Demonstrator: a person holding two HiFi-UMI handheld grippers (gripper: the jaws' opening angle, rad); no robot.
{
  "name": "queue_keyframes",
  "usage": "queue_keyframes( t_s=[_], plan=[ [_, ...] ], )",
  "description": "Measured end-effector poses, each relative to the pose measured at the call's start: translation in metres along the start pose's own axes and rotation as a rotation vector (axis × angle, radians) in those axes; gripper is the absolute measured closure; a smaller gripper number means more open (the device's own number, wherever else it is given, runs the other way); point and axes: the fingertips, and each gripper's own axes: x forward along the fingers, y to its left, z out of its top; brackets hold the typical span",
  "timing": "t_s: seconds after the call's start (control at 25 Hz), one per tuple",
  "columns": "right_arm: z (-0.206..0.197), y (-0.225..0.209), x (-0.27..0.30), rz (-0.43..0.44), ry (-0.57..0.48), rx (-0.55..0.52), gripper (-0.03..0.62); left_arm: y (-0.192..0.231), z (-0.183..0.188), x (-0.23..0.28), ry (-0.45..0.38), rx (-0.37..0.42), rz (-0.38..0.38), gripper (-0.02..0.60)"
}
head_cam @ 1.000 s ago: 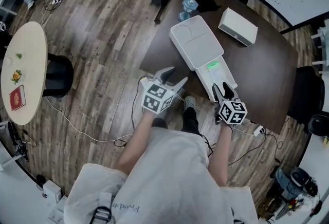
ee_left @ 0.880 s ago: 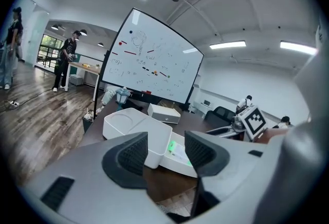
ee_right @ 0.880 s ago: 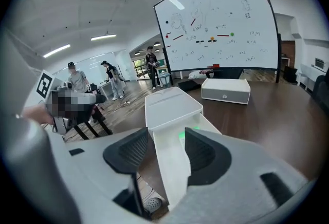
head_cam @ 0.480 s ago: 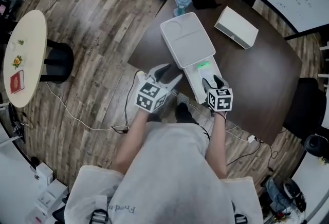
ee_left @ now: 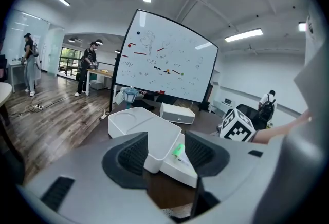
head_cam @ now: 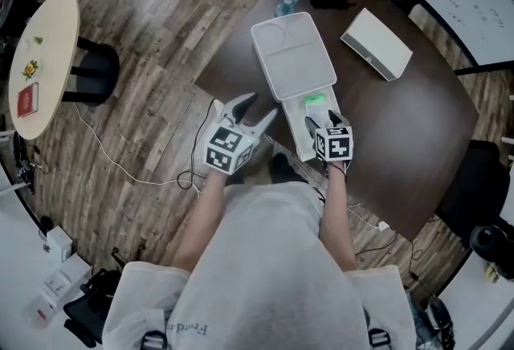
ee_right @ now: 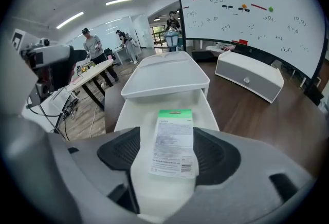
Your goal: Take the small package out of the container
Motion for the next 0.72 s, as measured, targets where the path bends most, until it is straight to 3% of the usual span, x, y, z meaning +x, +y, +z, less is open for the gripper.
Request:
queue_keyframes(
  t_s=[0.2, 0.4, 0.72],
  plan=[
    [-0.006, -0.002, 0.016, 0.006, 0.067, -0.020, 0.243, 0.007, -0.010, -0.003, 0.014, -0.027, 0.048, 0.367],
    [-0.006, -0.009, 0.030, -0.051, 0.082, -0.010, 0.202, 0.019, -0.019, -0.009, 0.025, -0.044, 0.082, 0.367],
    [-0.018, -0.007, 0.045, -0.052, 0.143, -0.002, 0.232, 0.038, -0.018, -0.025, 0.019, -0.057, 0.128, 0.367]
  ],
)
